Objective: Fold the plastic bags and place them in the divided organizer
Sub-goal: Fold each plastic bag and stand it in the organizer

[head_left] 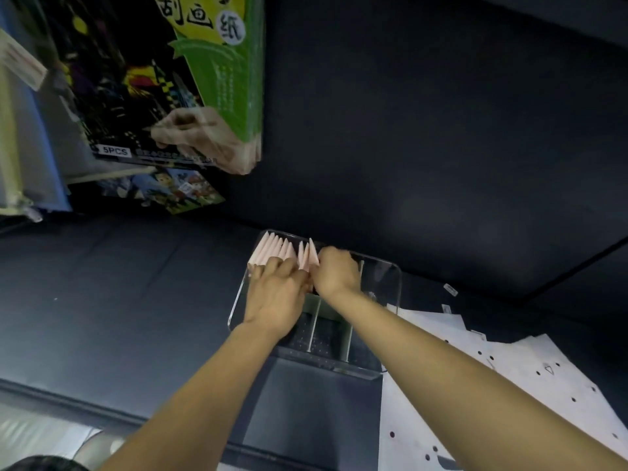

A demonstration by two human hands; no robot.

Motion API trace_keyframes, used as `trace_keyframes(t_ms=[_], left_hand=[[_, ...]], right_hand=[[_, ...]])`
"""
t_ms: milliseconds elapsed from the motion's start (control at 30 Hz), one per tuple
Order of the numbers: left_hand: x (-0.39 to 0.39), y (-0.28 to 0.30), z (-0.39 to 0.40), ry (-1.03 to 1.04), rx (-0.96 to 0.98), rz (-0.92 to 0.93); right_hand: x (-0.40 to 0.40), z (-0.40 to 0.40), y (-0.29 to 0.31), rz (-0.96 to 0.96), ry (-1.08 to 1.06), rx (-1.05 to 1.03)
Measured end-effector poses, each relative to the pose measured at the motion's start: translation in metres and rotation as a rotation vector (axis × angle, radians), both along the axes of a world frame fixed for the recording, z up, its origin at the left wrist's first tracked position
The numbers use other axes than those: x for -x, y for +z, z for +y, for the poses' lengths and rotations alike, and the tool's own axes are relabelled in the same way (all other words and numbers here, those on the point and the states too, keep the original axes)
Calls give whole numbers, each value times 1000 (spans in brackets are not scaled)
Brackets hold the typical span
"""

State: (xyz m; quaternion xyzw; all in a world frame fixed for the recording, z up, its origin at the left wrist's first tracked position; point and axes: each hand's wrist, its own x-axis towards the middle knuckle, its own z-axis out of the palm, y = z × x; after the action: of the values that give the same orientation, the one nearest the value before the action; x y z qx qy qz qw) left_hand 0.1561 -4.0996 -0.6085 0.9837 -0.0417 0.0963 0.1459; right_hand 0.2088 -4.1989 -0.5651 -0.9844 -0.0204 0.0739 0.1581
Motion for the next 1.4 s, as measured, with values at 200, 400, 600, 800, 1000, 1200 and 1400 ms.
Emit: trace_keyframes(t_ms=[200, 400, 600, 800, 1000, 1200, 1400], left_hand=[[4, -1, 8, 108, 164, -175], [11, 7, -4, 65, 139, -165], [42, 27, -70, -345, 149, -242], [121, -18, -154, -721, 55, 375], [174, -74, -156, -730, -157, 469], [175, -65, -155, -692, 17, 420], [172, -23, -171, -555, 309, 347]], right_hand=[[2, 3, -16, 216, -22, -229], [32, -41, -4, 48, 68, -443], [108, -168, -11, -85, 98, -376], [213, -289, -57, 163, 170, -32], [266, -335, -86, 147, 308, 36], [266, -345, -76, 80, 270, -88], [245, -355, -34, 227, 306, -256]])
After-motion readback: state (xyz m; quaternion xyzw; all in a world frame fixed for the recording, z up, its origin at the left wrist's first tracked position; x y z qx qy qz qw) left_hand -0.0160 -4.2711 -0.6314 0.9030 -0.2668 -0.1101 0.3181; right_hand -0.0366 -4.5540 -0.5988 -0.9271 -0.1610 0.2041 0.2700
